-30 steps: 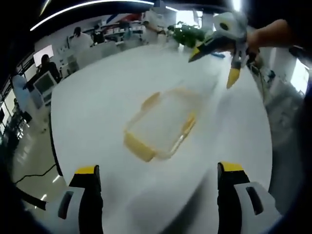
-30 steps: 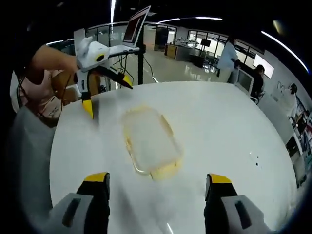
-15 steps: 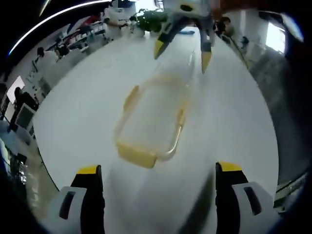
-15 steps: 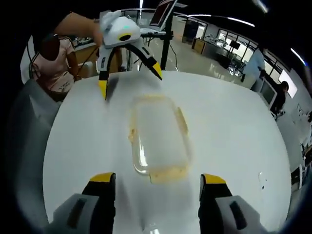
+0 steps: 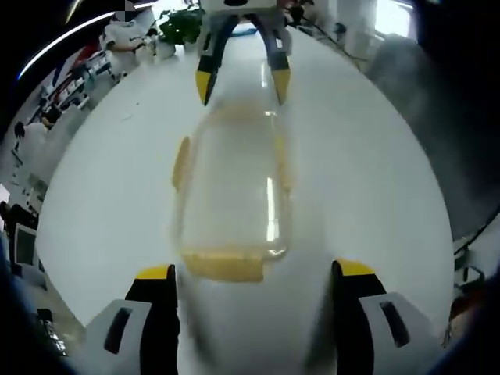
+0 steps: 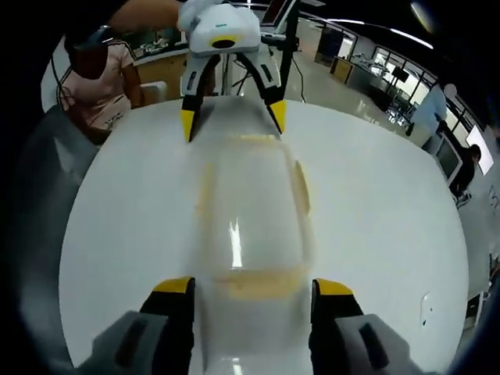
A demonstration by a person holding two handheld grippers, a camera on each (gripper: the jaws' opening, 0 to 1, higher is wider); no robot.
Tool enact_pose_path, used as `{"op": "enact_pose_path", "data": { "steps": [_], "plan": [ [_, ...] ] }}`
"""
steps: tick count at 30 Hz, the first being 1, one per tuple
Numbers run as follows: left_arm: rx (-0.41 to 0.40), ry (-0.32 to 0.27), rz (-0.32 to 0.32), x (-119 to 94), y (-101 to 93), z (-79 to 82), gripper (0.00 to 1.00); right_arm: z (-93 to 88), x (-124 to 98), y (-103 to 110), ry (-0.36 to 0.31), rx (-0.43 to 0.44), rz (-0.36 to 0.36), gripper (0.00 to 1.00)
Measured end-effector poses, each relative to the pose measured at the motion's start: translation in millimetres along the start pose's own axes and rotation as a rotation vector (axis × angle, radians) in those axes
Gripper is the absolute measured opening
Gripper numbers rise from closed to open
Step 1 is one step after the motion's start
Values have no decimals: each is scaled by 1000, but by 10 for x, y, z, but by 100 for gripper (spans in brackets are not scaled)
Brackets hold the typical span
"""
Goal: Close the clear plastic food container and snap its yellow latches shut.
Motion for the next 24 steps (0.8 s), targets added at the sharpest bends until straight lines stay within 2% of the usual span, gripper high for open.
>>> {"op": "enact_pose_path", "data": {
  "steps": [3,5,8,9,11,13,21,24],
  "plan": [
    [-15,-7,-18,12,47,12,76,27,25,-6,13,-11,12,54],
    [-15,-7,-21,-1,79,16,72,35,38,11,22,-21,29,47],
    [-32,-24,-51,13,93,-6,61,39,62,-5,31,-39,31,43],
    [-24,-31,-36,8,123,-12,59,17,75,-14,44,-42,34,40],
    [-25,-30,-40,-21,126,-36,51,9,74,-26,41,-29,49,37],
    [-21,-25,-37,-53,134,-53,37,7,73,-14,43,-35,58,37],
    [-6,-20,-40,-61,116,-31,38,18,104,-22,63,-26,85,37],
    [2,9,-50,-55,108,-16,38,26,109,-21,72,-33,88,37]
  ]
}}
Point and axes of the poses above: the point that each gripper's makers call its tool centre point, and the gripper's own axes: x roughly forward along the fingers, y roughly to its left, z roughly out of its top, the point moved 3 cm from there along -x, roughly backward along the fingers, and after that the axes turned 14 degrees about x, right-handed, at the moved point
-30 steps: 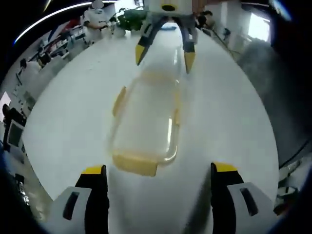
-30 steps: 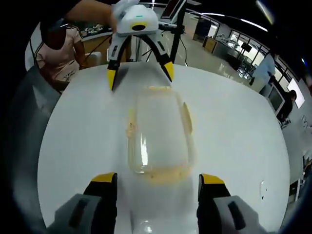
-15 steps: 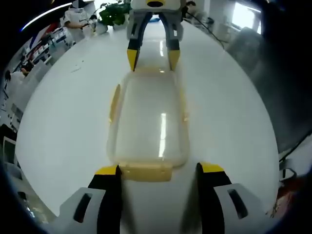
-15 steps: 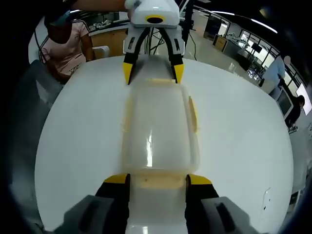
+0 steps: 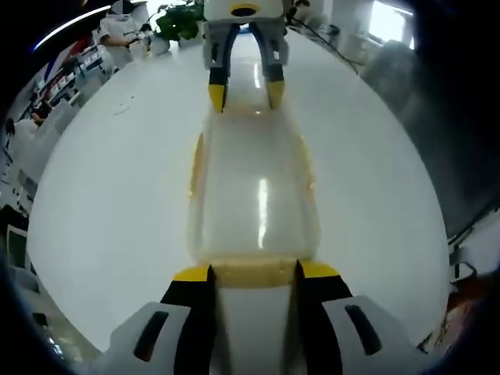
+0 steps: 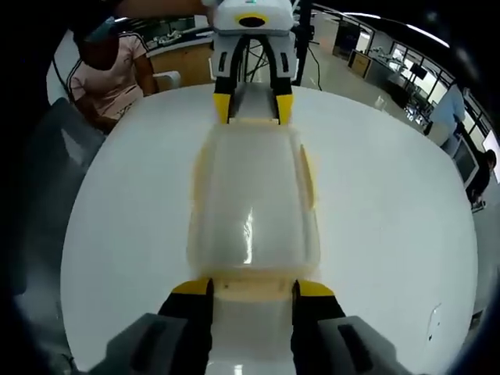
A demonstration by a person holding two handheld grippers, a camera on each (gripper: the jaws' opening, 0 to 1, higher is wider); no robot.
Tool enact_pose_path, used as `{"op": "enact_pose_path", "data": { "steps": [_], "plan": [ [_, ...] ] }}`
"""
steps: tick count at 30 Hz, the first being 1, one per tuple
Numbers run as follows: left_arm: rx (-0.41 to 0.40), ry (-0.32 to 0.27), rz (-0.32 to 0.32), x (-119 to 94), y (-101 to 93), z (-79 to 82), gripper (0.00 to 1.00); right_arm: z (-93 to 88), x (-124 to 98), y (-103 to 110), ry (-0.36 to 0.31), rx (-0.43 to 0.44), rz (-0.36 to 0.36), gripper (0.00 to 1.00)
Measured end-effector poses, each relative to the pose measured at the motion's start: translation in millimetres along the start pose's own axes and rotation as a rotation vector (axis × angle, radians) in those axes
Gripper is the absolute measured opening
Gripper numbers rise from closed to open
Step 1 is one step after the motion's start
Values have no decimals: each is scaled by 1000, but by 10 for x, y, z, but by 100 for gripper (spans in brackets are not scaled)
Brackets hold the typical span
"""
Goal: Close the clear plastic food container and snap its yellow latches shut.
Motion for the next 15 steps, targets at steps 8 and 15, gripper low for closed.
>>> {"op": "enact_pose_path", "data": {
  "steps": [8,15],
  "plan": [
    [-35,-15,7,-15,27,-22,35,0,4,2,15,-15,5,35],
    [-60,28,-19,-24,46,-13,35,40,-23,-3,7,-9,6,35]
  ]
}}
Point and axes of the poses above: the point that each gripper's makers call its tool centre point, and the gripper's own axes: x roughly forward along the fingers, y roughly to its left, z roughly out of its top, the point moved 3 cm from there along -x, roughly backward along the fingers, and after that the axes turned 14 degrees about x, right-handed, at the moved point
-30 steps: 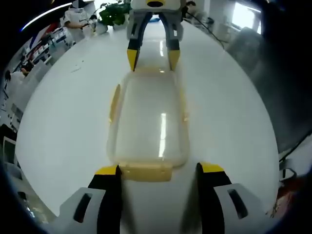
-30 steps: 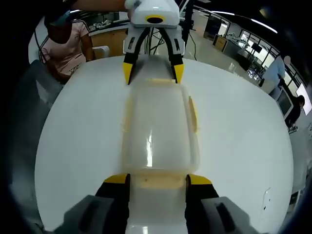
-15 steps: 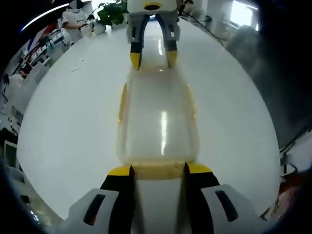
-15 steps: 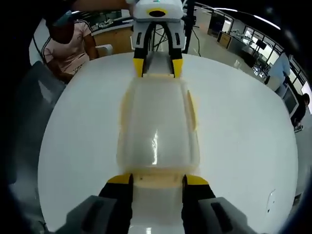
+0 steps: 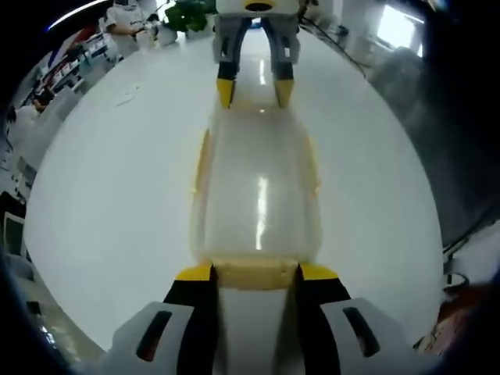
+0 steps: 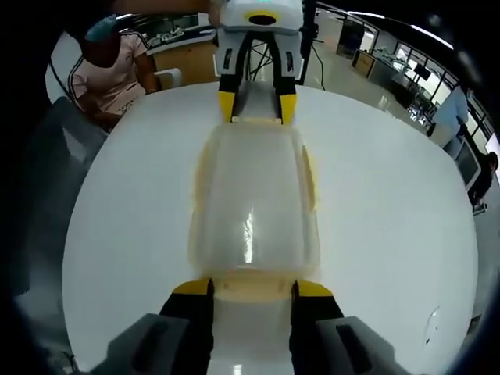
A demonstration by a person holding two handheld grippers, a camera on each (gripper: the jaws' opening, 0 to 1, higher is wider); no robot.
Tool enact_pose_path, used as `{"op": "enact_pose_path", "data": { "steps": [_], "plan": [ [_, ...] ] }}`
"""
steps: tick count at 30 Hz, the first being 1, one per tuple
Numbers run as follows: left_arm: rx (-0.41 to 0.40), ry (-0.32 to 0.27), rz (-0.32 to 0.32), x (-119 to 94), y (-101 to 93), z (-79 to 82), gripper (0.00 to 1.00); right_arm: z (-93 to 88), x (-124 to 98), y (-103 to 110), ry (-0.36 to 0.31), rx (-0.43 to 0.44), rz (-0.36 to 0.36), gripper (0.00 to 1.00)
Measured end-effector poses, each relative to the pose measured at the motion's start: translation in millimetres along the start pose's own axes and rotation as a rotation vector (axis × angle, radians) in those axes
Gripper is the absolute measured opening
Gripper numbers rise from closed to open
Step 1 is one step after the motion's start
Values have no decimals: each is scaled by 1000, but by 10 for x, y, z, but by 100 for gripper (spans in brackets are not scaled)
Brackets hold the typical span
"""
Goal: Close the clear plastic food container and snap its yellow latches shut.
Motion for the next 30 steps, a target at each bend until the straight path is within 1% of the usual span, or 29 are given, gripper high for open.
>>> {"op": "enact_pose_path", "data": {
  "steps": [4,7,9,13,16,19,22,24,25,27,30],
  "plan": [
    [15,6,17,-112,45,28,35,44,-106,24,-14,8,-9,35],
    [16,-10,28,-231,71,109,35,59,-217,17,-26,15,-13,36],
    [25,-9,35,-293,85,171,35,75,-312,25,-38,27,-9,36],
    [40,-8,40,-429,118,298,35,94,-481,49,-43,24,-15,36],
    [54,-11,50,-567,173,411,35,105,-619,35,-46,23,-27,36],
    [61,-10,62,-639,227,453,35,142,-748,3,-64,27,-43,36],
    [71,-7,75,-697,251,506,35,159,-800,-2,-62,16,-59,36],
    [69,-14,81,-727,260,535,35,169,-851,-17,-63,0,-85,36],
    [74,-19,96,-752,274,543,35,171,-866,-23,-67,2,-85,36],
    [75,-28,102,-773,282,550,35,173,-889,-38,-74,4,-87,36],
    [81,-20,105,-766,290,544,35,187,-893,-29,-80,12,-83,36]
  ]
}}
Point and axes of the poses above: the point that each gripper's makers call its tool centre point, and the gripper's own axes: x roughly forward along the fingers, y roughly to its left, z roughly out of its top, the point moved 3 cm from there along -x, roughly backward along the fingers, and after that the axes turned 14 degrees about x, right-handed, at the moved point
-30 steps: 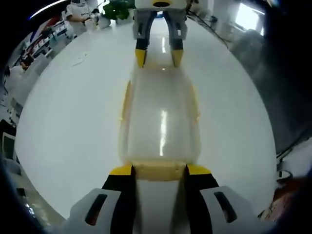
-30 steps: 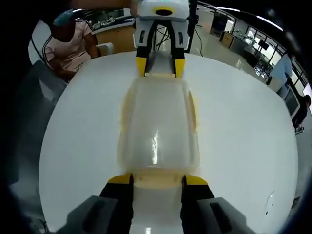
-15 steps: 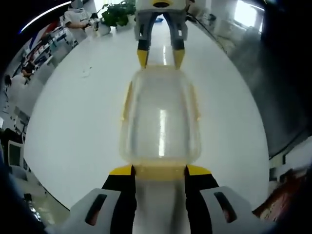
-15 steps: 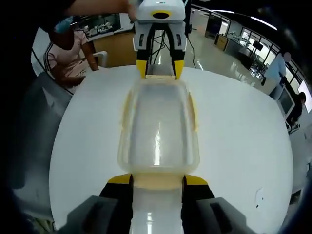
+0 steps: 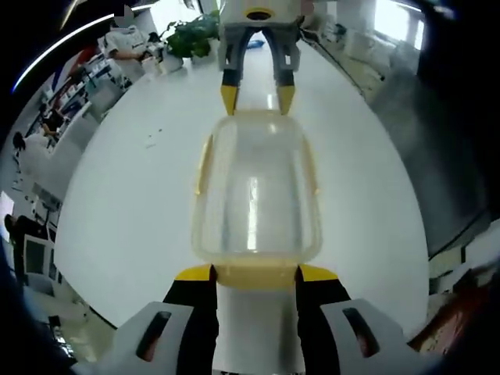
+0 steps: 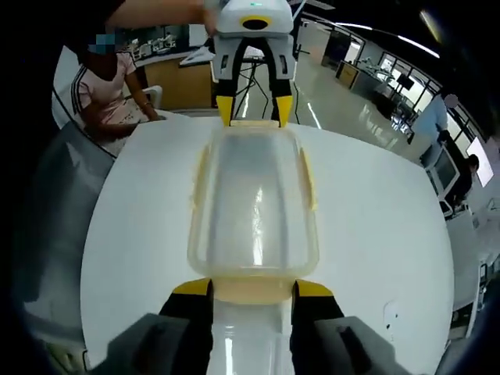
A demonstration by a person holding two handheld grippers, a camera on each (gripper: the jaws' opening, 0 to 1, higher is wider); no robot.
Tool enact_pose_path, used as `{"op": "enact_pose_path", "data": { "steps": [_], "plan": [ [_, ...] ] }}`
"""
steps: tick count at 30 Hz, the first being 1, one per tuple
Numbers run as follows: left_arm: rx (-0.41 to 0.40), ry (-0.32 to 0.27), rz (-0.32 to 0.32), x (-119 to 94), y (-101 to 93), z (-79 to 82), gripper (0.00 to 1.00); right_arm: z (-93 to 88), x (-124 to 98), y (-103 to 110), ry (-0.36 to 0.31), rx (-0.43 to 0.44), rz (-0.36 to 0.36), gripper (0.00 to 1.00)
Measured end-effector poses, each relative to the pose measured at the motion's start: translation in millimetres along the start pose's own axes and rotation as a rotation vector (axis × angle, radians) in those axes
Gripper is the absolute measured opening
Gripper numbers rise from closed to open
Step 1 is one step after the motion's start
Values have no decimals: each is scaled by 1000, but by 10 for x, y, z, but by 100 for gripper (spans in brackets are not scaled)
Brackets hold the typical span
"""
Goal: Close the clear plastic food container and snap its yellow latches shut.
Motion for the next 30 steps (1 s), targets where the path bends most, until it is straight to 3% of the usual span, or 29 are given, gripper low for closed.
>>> {"op": "enact_pose_path", "data": {
  "steps": [14,30],
  "plan": [
    [22,18,6,91,37,127,35,-134,-98,-4,2,9,-7,36],
    [28,18,23,222,124,529,36,-476,-343,-84,-11,8,-21,36]
  ]
}}
Point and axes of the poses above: the point that each gripper's makers call its tool centre point, and the gripper's own axes: x roughly forward along the fingers, y roughly to its left, z roughly out of its top, the point moved 3 cm from there along -x, roughly backward along the fingers, and after that the axes turned 14 degrees about x, right-handed, at the moved point
